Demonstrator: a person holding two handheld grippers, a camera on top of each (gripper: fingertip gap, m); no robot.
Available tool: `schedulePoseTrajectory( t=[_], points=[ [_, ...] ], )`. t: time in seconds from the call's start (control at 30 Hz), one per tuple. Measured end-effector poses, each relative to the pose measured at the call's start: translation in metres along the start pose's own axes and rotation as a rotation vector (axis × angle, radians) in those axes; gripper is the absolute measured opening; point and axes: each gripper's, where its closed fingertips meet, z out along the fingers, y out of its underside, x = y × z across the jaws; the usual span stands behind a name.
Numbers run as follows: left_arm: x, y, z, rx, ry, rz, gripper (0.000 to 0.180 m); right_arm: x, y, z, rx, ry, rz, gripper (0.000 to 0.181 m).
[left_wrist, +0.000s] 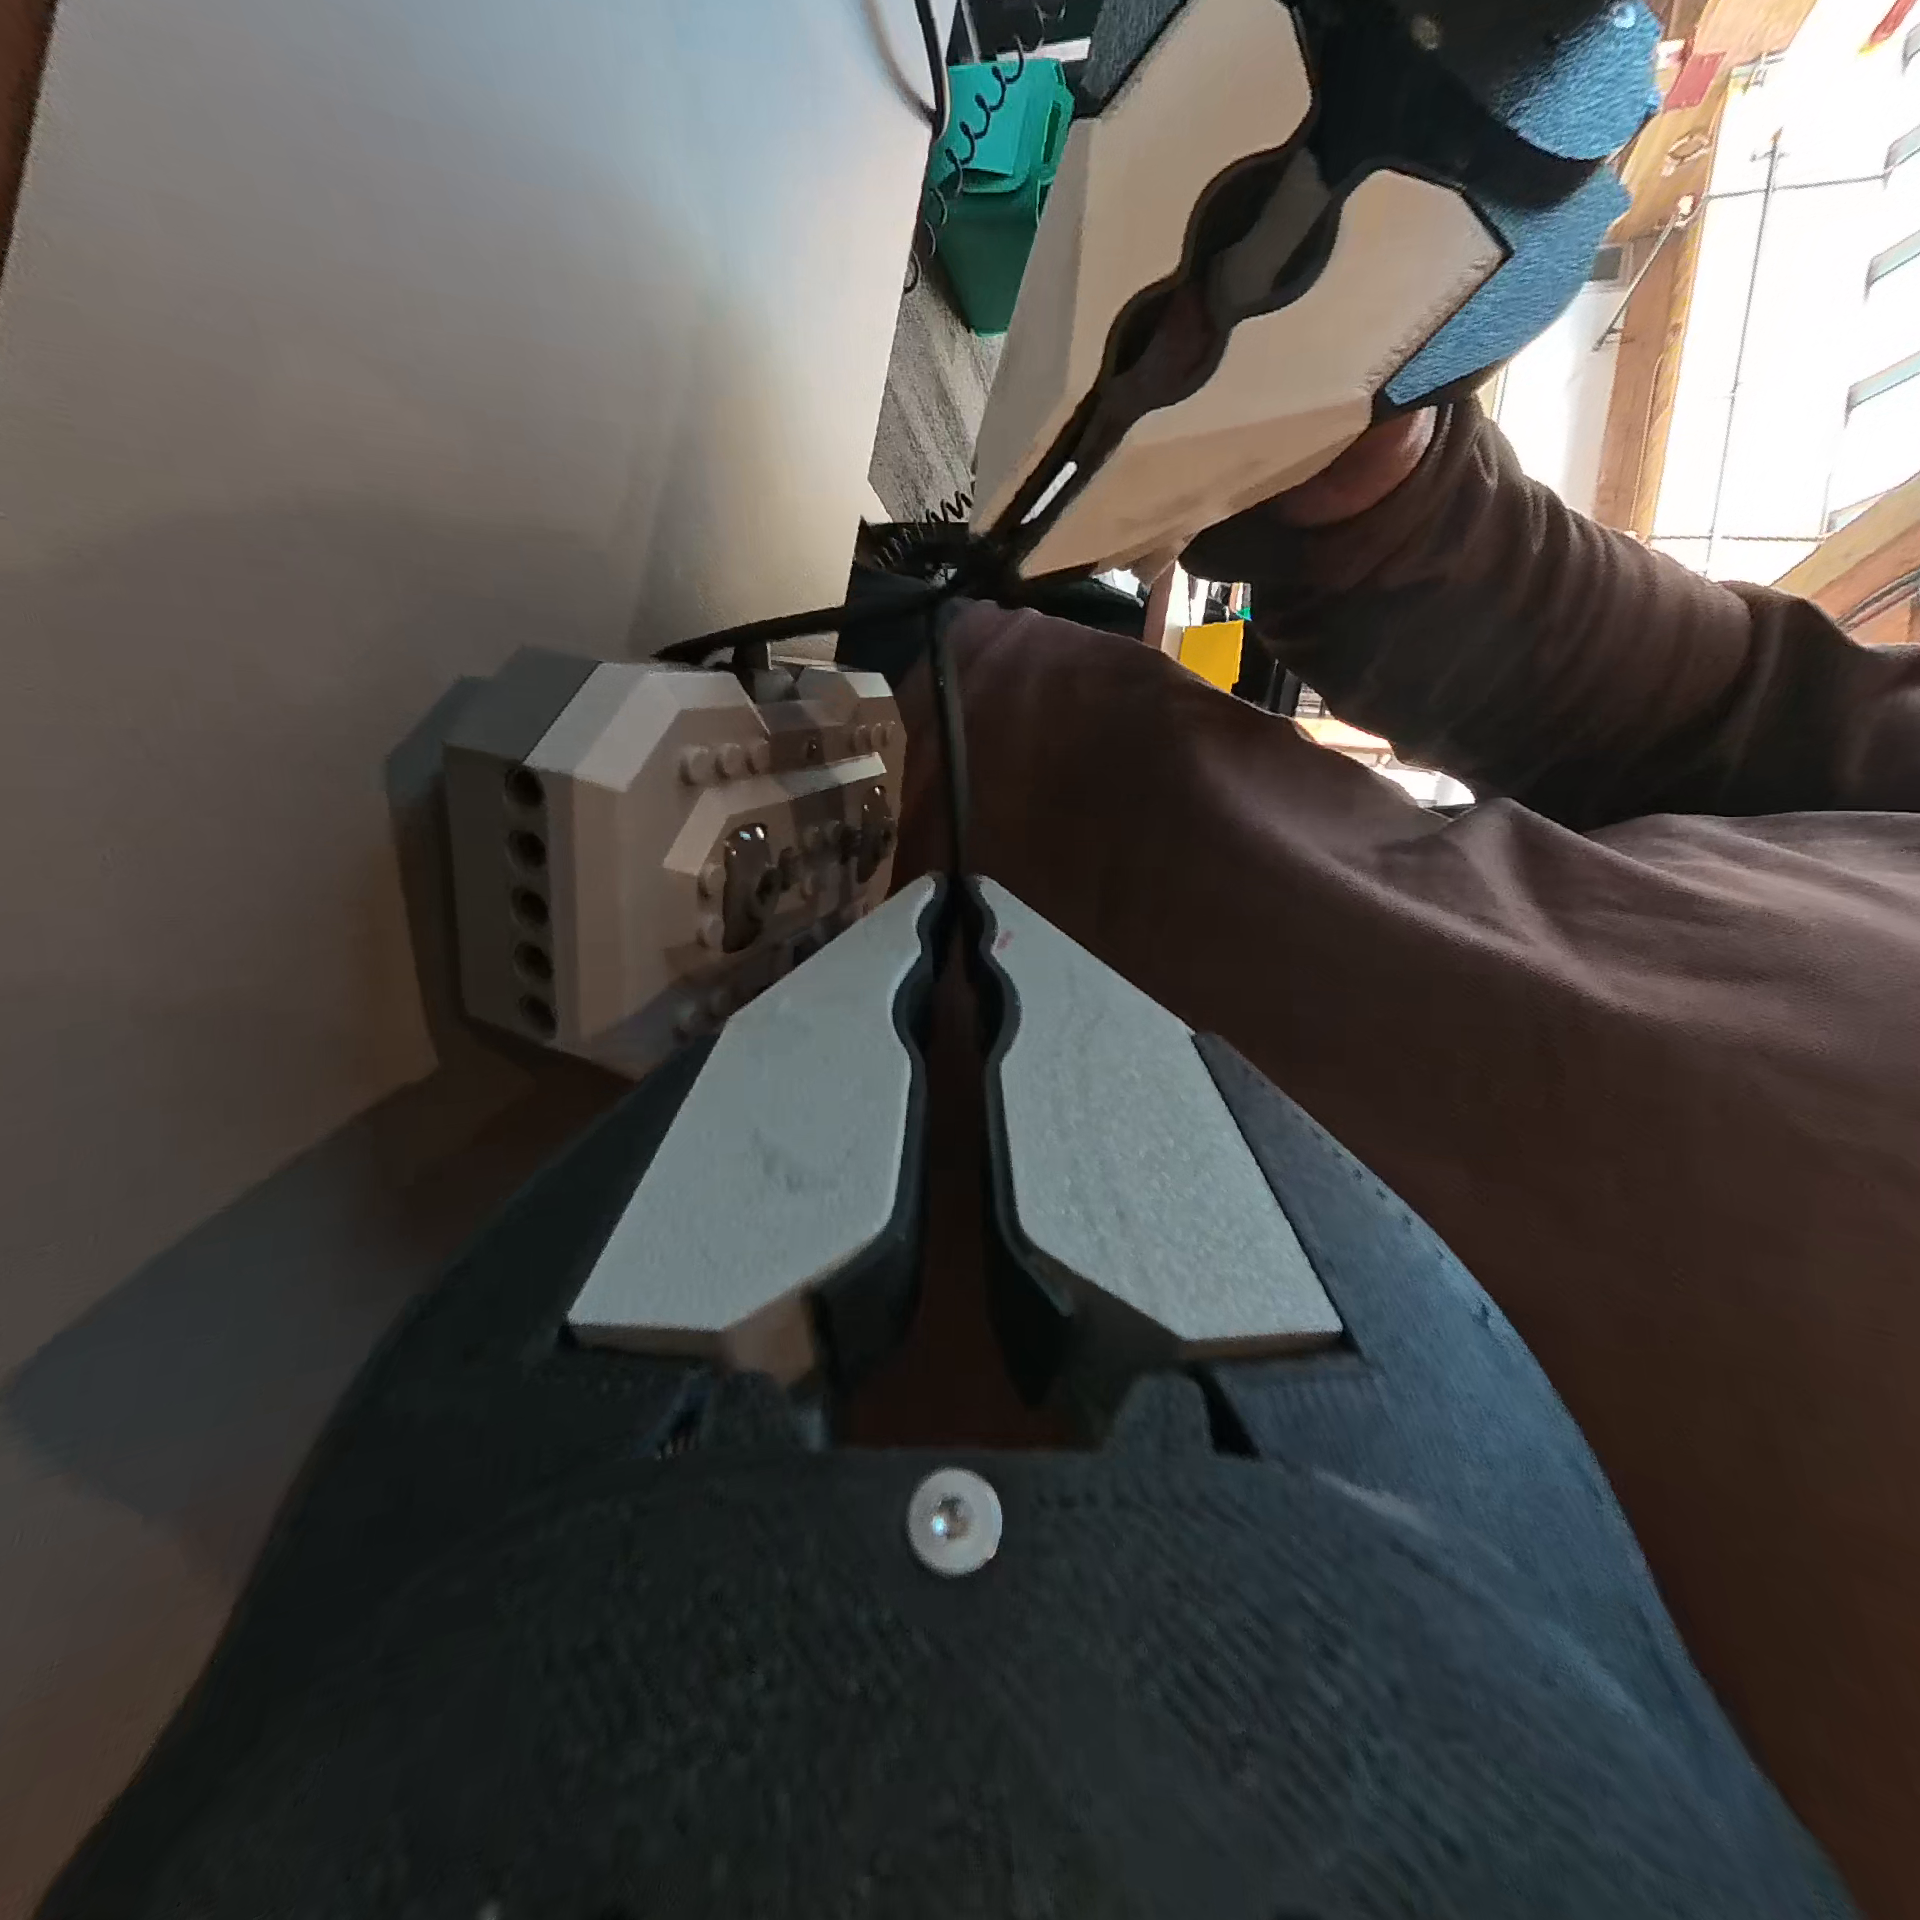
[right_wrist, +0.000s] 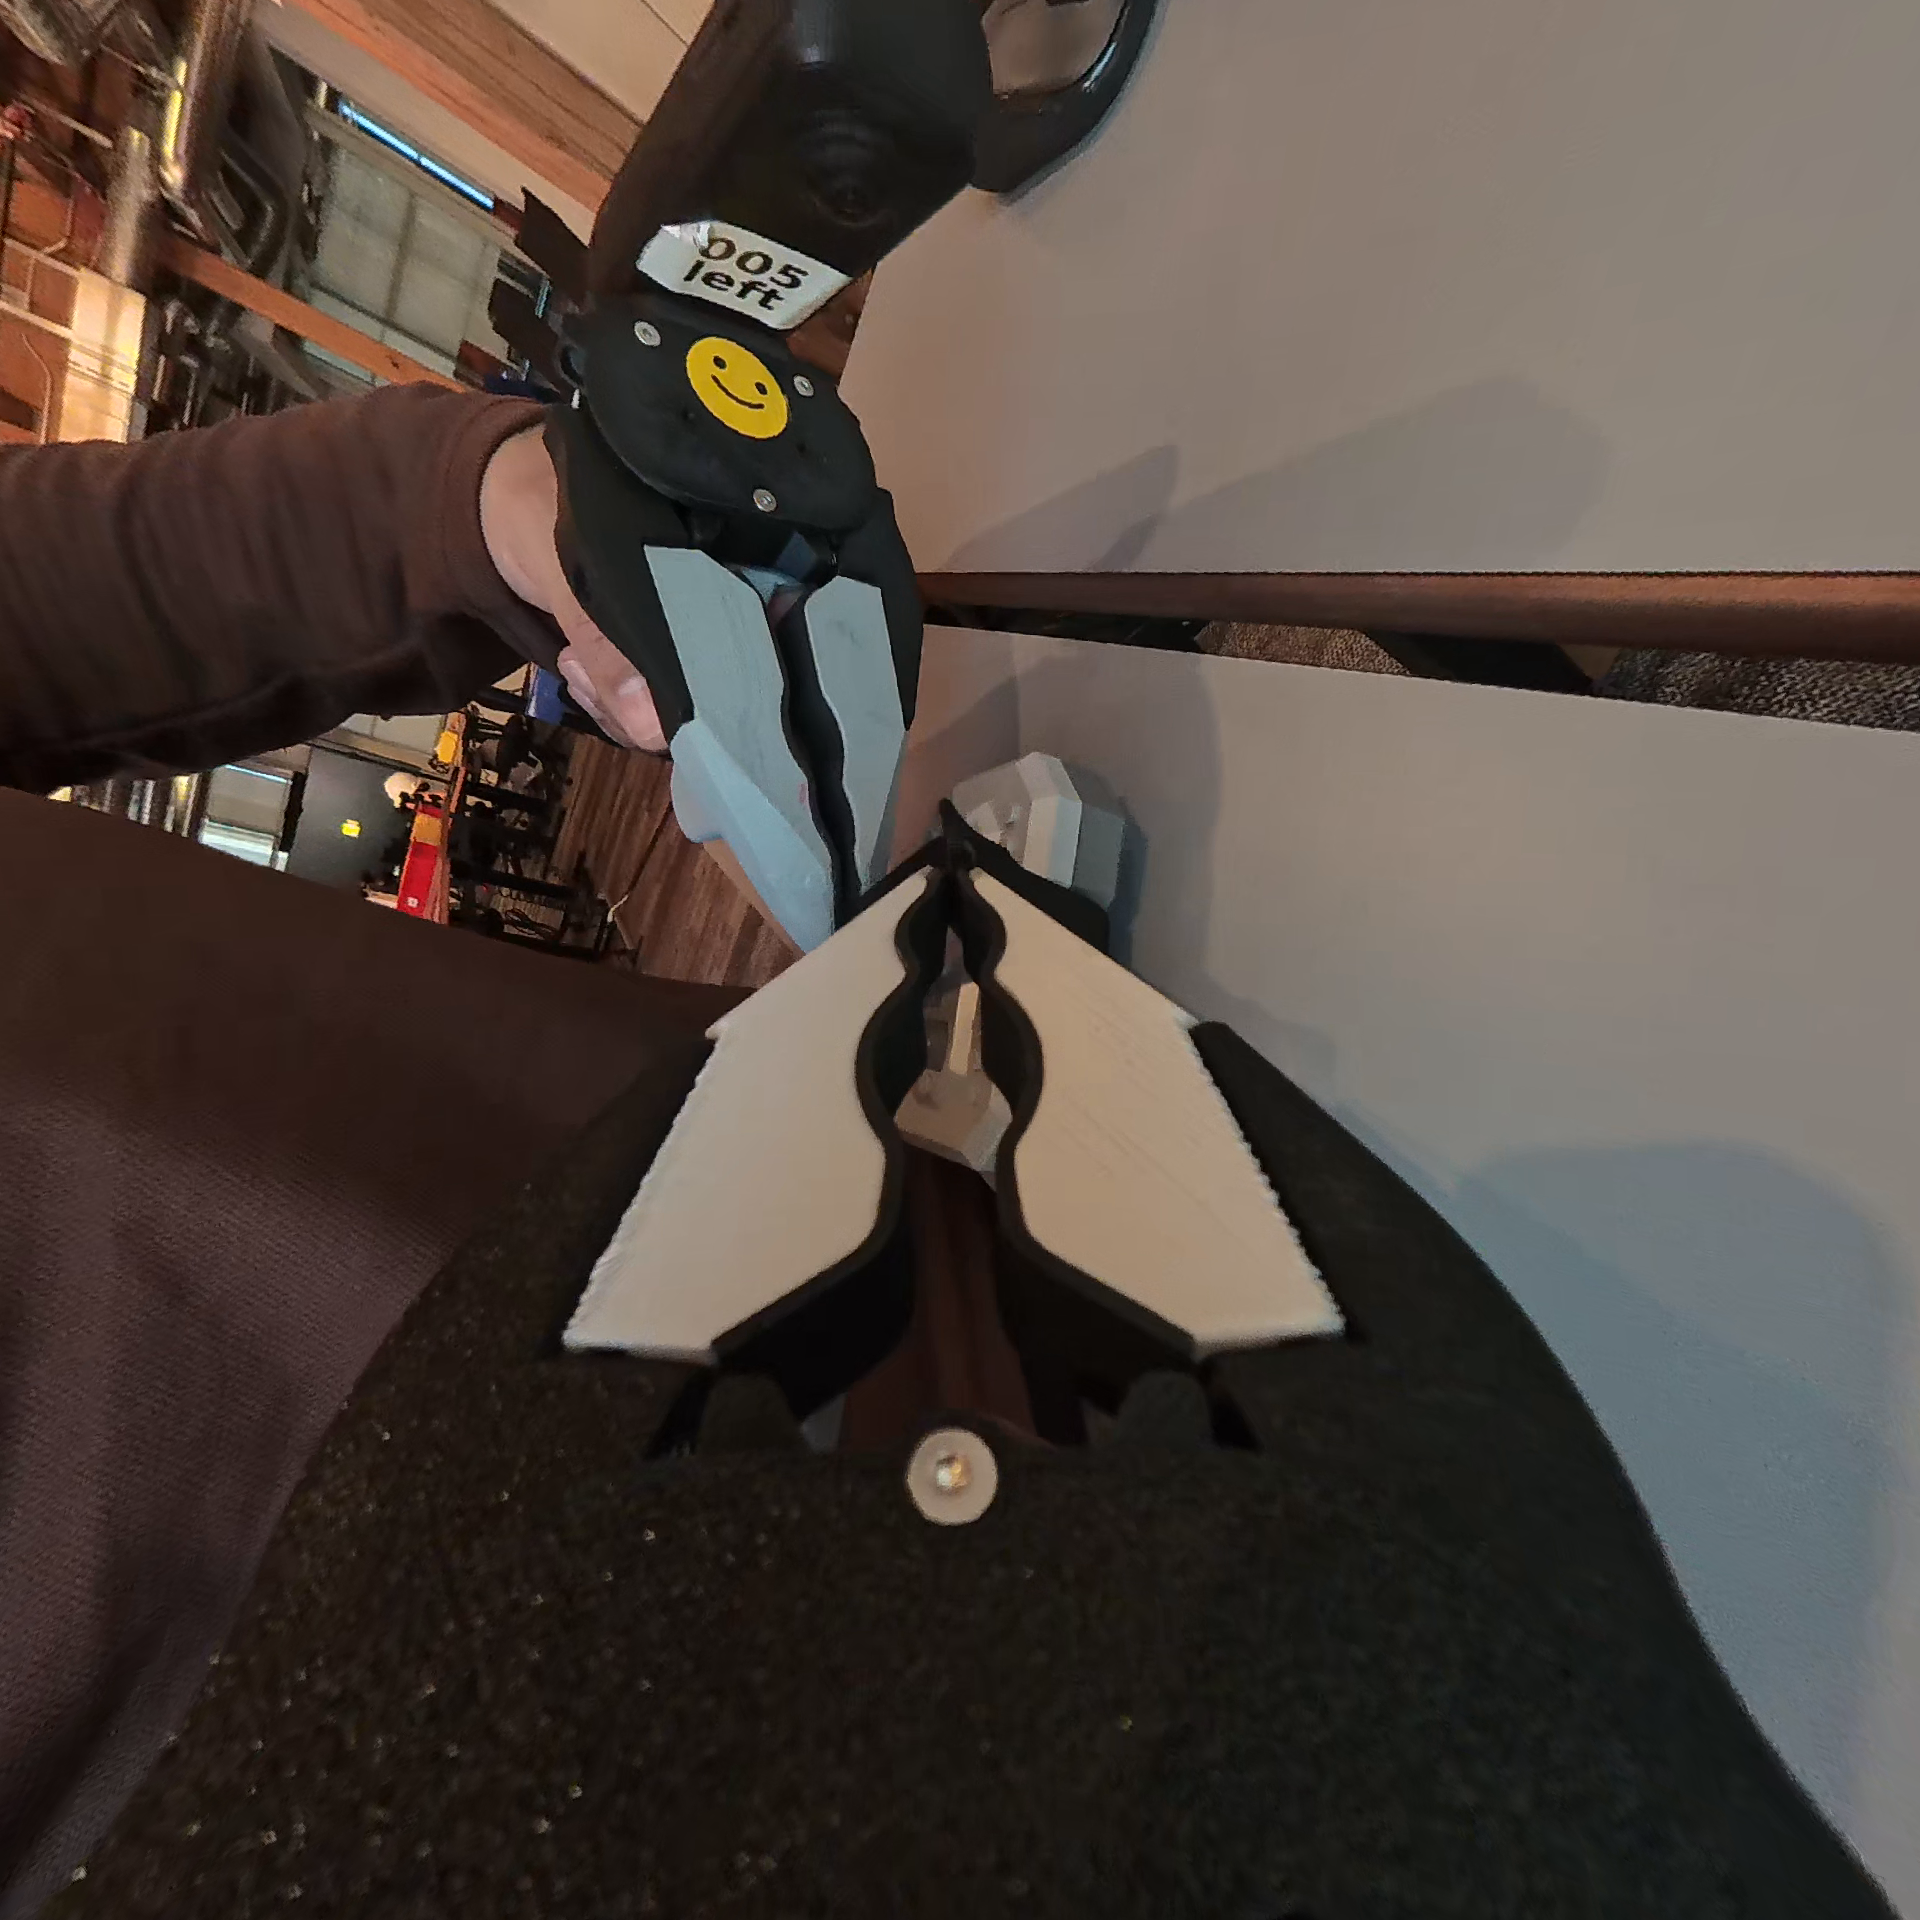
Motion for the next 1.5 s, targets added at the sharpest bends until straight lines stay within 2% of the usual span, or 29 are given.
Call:
schedulePoseTrajectory(
  t=[0.37, 0.63, 0.8, 0.93, 1.1, 1.2, 1.3, 1.5],
  points=[
    [-0.005, -0.004, 0.002, -0.008, -0.019, 0.000, 0.000, -0.008, 0.003, 0.002, -0.030, -0.033, -0.038, 0.001],
    [0.000, -0.003, 0.002, -0.005, 0.013, 0.004, 0.000, -0.007, 0.005, 0.003, -0.095, 0.046, -0.153, 0.000],
    [-0.001, -0.008, -0.001, 0.026, 0.041, -0.020, 0.000, -0.022, 0.018, 0.012, -0.205, 0.050, -0.290, 0.000],
    [-0.005, -0.012, -0.001, 0.039, 0.017, -0.012, 0.000, -0.024, 0.026, 0.020, -0.262, 0.052, -0.305, 0.002],
    [-0.014, -0.010, -0.002, 0.039, -0.070, 0.002, 0.001, -0.019, 0.029, 0.024, -0.248, 0.062, -0.256, 0.003],
    [-0.021, -0.002, -0.009, 0.028, -0.211, 0.075, 0.007, -0.016, 0.030, 0.023, -0.230, 0.071, -0.234, 0.003],
    [-0.024, 0.001, -0.022, 0.075, -0.341, 0.139, 0.007, -0.017, 0.031, 0.024, -0.220, 0.077, -0.236, 0.003],
    [-0.002, 0.015, -0.018, 0.175, -0.215, 0.016, 0.015, -0.021, 0.030, 0.029, -0.202, 0.084, -0.245, 0.004]
  ],
)
